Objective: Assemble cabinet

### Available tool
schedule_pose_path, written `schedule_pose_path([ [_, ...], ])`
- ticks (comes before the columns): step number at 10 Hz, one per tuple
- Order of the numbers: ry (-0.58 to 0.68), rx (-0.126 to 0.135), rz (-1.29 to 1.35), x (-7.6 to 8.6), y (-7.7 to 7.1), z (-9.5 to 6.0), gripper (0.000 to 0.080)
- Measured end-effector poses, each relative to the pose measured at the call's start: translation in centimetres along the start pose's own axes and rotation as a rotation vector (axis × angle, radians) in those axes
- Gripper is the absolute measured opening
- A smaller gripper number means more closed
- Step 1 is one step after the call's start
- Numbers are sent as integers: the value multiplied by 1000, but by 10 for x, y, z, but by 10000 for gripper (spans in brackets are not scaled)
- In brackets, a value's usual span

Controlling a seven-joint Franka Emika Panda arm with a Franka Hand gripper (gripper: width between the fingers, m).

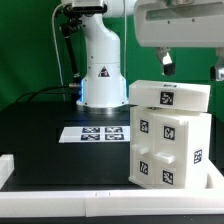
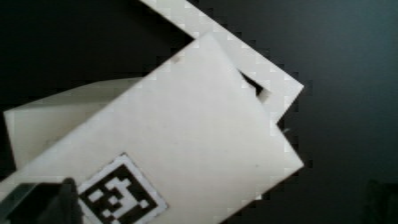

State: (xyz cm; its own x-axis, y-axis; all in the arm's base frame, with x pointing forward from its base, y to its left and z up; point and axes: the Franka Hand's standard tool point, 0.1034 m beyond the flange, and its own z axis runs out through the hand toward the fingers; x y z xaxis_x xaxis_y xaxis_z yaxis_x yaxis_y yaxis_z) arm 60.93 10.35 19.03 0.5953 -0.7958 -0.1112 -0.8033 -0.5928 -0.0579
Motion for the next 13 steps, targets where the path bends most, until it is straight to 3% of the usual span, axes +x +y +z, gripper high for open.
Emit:
schedule_pose_path([
  [7,54,-50,-988,-5,-6,0,797],
  [9,-13,-77,-1242,-3,6,1,797],
  [13,-21,-84,-1547,4,10,-1,797],
])
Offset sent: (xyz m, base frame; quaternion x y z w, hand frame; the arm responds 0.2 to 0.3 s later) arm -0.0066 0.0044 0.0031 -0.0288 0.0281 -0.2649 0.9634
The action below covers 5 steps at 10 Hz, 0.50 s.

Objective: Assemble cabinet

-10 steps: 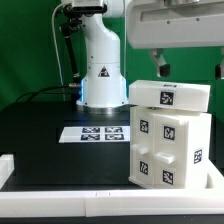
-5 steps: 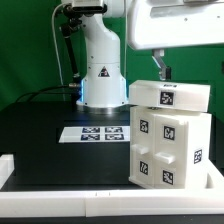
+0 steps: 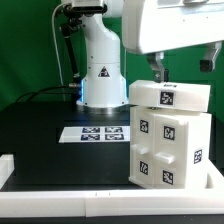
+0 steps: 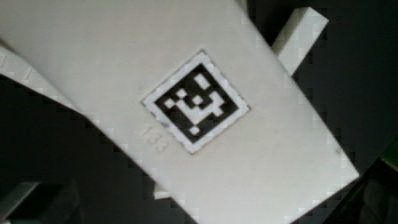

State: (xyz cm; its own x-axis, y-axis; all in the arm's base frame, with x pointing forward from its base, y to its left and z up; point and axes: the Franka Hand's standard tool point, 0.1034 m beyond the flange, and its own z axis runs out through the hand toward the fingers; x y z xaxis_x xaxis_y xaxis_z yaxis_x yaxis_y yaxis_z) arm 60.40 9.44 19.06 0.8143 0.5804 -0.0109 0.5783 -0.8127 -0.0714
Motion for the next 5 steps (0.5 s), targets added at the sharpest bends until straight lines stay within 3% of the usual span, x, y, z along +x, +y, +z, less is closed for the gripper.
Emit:
schedule_pose_path([
  [5,-19,-4,-432,-7,0,12,797],
])
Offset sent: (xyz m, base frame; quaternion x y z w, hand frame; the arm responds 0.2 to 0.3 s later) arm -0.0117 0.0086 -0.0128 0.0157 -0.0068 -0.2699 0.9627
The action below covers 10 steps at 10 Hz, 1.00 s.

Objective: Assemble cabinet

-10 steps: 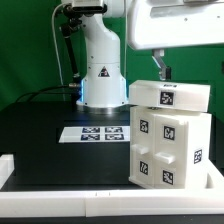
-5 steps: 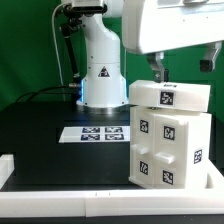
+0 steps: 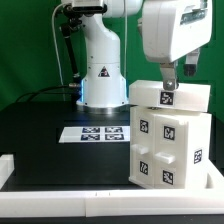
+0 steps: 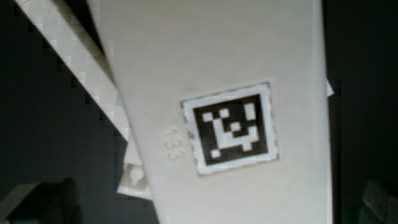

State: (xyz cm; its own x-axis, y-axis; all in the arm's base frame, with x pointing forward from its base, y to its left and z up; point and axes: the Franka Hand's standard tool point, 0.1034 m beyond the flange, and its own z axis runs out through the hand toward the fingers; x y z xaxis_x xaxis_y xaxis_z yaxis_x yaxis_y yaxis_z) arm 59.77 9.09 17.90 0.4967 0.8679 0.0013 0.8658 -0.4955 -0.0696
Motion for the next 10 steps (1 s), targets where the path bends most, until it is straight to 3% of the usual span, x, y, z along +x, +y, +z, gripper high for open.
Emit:
schedule_pose_path([
  [2,-6,7,-61,-5,-2,6,797],
  [7,-1,-5,-45,-11,-2,17,797],
  [9,-2,-4,-41,-13,-2,19,565],
  [10,-2,-4,-41,-13,-1,19,565],
])
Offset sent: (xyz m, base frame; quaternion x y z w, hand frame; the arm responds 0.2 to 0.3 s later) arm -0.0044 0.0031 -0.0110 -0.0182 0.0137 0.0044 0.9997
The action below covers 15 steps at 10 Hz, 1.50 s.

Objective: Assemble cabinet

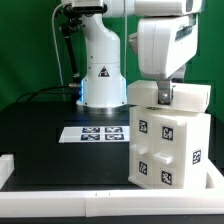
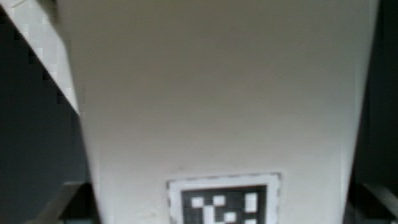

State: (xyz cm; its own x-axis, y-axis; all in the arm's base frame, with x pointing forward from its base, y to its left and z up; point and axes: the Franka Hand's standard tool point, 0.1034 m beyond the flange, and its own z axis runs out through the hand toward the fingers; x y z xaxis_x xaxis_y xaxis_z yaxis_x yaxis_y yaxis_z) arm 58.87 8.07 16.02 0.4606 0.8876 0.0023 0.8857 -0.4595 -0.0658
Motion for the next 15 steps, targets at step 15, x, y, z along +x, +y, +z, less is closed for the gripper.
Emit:
schedule_pose_path([
  [15,14,-6,949,1,2,0,560],
])
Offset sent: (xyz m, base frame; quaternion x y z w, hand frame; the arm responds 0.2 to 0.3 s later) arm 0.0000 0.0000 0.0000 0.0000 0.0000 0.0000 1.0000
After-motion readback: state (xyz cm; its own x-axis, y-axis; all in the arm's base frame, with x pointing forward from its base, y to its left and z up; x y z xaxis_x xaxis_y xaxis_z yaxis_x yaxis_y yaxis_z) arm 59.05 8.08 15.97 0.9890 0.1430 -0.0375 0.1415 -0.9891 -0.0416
